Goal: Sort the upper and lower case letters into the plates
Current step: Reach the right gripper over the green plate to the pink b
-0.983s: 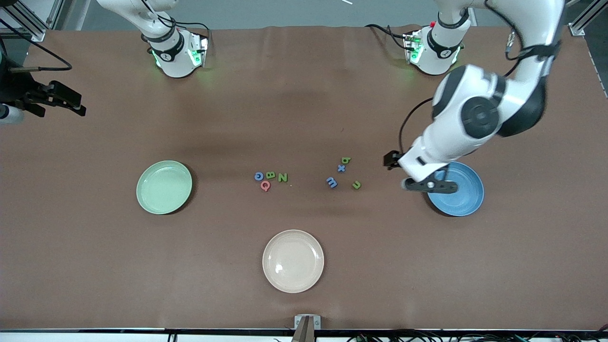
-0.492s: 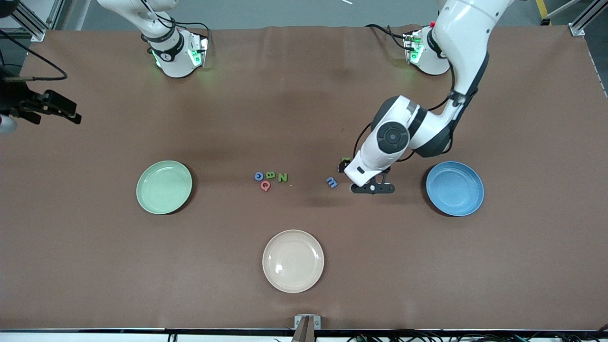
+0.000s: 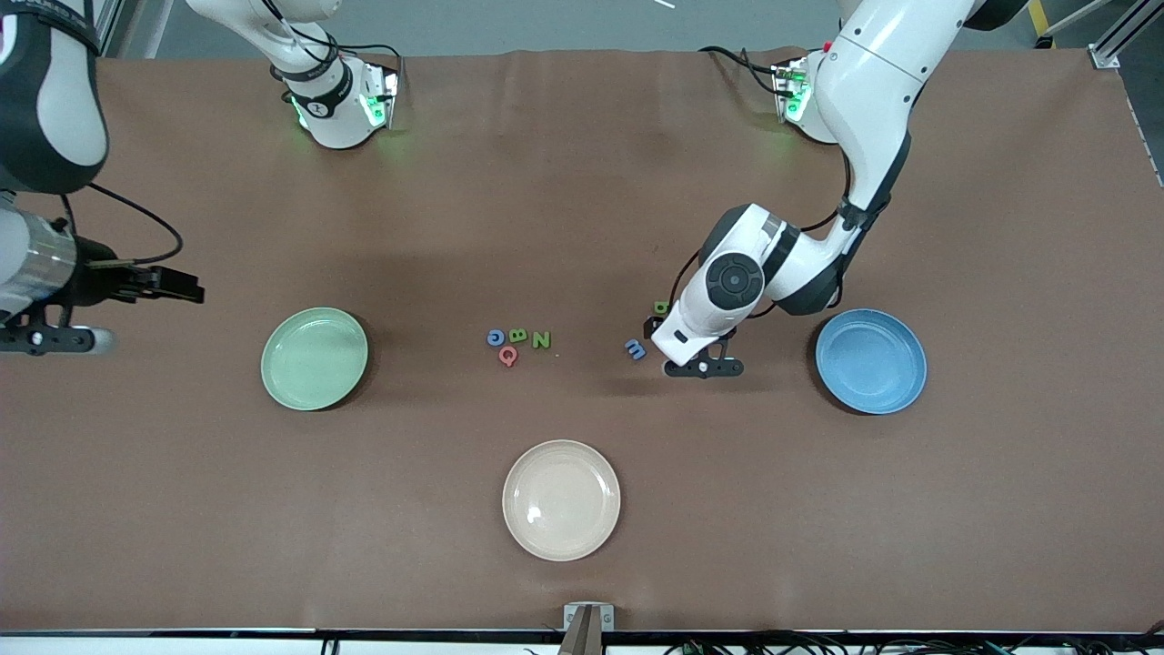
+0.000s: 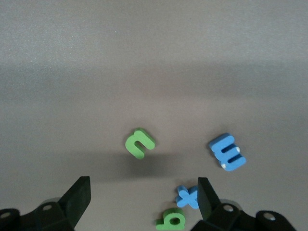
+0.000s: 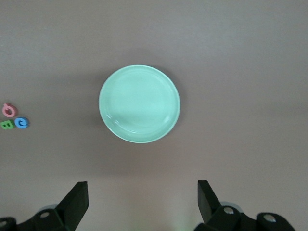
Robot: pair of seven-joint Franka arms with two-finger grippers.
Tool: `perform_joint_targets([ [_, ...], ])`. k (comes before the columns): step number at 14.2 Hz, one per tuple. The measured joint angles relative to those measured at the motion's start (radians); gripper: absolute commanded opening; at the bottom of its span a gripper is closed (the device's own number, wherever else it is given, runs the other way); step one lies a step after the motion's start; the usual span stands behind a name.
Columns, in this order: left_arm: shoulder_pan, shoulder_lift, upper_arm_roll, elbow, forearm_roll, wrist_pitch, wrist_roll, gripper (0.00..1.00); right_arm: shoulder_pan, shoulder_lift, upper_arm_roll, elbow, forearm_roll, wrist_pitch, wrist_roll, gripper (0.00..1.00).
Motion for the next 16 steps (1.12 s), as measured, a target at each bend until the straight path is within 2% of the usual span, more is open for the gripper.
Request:
perform_joint_targets([
  [4, 0.000, 0.010, 0.009, -0.041, 0.025, 0.090, -0.044, 0.96, 0.133, 0.042, 0.011, -0.032, 0.027, 0.109, 0.232, 1.00],
  [7, 0.000, 0.011, 0.008, -0.047, 0.197, 0.102, -0.188, 0.96, 0.261, 0.083, 0.015, -0.087, 0.035, 0.243, 0.413, 1.00],
  [9, -0.004, 0.012, 0.007, -0.051, 0.254, 0.102, -0.246, 0.96, 0.331, 0.106, 0.016, -0.115, 0.056, 0.324, 0.498, 1.00],
  [12, -0.023, 0.020, 0.007, -0.052, 0.260, 0.109, -0.266, 0.95, 0.424, 0.160, 0.016, -0.131, 0.073, 0.434, 0.610, 0.99],
  [14, -0.027, 0.020, 0.007, -0.052, 0.260, 0.115, -0.267, 0.87, 0.477, 0.207, 0.015, -0.133, 0.074, 0.491, 0.652, 0.97],
  [16, -0.026, 0.021, 0.007, -0.052, 0.260, 0.117, -0.267, 0.84, 0.508, 0.253, 0.015, -0.135, 0.074, 0.542, 0.671, 0.97],
])
